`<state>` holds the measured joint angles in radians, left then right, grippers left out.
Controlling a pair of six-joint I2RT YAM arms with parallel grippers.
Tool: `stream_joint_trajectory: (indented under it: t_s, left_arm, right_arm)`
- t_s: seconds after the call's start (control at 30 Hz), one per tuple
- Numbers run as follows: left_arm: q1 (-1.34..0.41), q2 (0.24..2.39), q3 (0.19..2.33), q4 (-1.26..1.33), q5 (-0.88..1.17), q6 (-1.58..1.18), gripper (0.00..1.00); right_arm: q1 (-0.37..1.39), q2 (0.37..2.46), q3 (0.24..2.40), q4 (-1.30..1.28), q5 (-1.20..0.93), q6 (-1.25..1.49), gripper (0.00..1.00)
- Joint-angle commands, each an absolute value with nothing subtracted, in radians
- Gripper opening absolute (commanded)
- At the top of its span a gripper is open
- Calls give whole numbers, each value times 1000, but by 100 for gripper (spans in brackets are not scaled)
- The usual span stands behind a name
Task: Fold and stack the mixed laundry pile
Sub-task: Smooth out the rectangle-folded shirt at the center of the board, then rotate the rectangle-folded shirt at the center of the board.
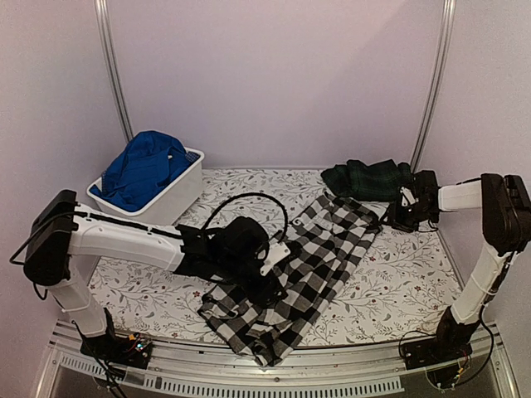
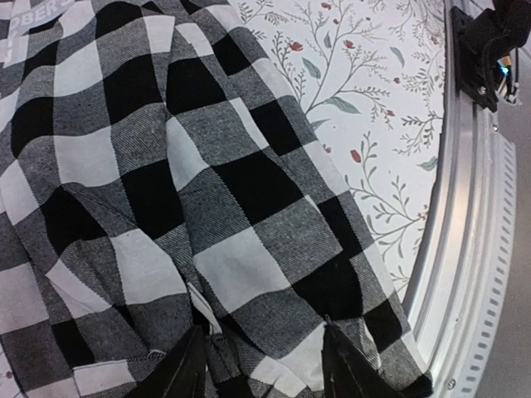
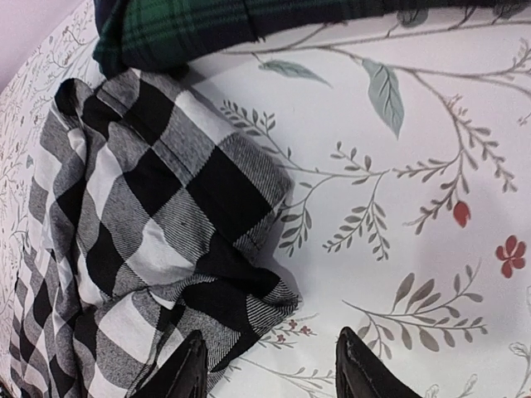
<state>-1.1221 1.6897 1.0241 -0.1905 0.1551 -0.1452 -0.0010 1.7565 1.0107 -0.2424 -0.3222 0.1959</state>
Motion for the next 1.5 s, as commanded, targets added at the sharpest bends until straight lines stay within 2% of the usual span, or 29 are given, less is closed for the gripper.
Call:
stream_joint_trajectory:
  t_s: [0.0, 0.23, 0.37, 0.43, 0.5, 0.57, 0.6, 0.67, 0.77, 0.9, 1.0, 1.1, 1.23, 1.47]
  left_arm:
    - [-1167, 1743, 1065, -199, 250, -112, 47]
    - [-1233, 1796, 1056, -267, 288, -69, 47]
    - [-1251, 1849, 1079, -327, 219, -46, 47]
    - [-1257, 1892, 1096, -371, 179, -29, 44]
    - [-1266, 1922, 1095, -409, 164, -10, 36]
    - [-1275, 1926, 1081, -419, 187, -2, 31]
    - [-1280, 1917, 1071, -419, 208, -2, 30]
    - [-1287, 1884, 1053, -408, 239, -2, 31]
    - [-1265, 1784, 1045, -380, 271, -2, 40]
    - [-1133, 1673, 1063, -277, 270, -50, 52]
    - [-1018, 1677, 1082, -206, 158, -94, 56]
    - [-948, 1769, 1143, -236, 30, -97, 55]
    - [-922, 1902, 1200, -290, -41, -91, 52]
    - [-958, 1939, 1071, -338, -13, -164, 39]
  right_arm:
    - [7, 1823, 989, -185, -405, 232, 51]
    - [7, 1899, 1019, -156, -452, 242, 50]
    - [7, 1919, 1035, -152, -437, 244, 42]
    - [7, 1932, 1050, -165, -422, 240, 34]
    - [7, 1945, 1066, -177, -415, 236, 21]
    - [7, 1955, 1082, -182, -418, 230, 5]
    - [8, 1960, 1090, -185, -426, 228, 1]
    - [7, 1965, 1099, -187, -445, 221, 0]
    - [7, 1948, 1082, -176, -447, 219, 0]
    - [6, 1922, 1070, -165, -438, 219, 0]
    - [8, 1919, 1071, -166, -428, 219, 0]
    - [8, 1922, 1070, -166, -429, 219, 0]
    - [13, 1921, 1067, -168, -424, 217, 0]
    - [67, 1916, 1078, -188, -388, 209, 0]
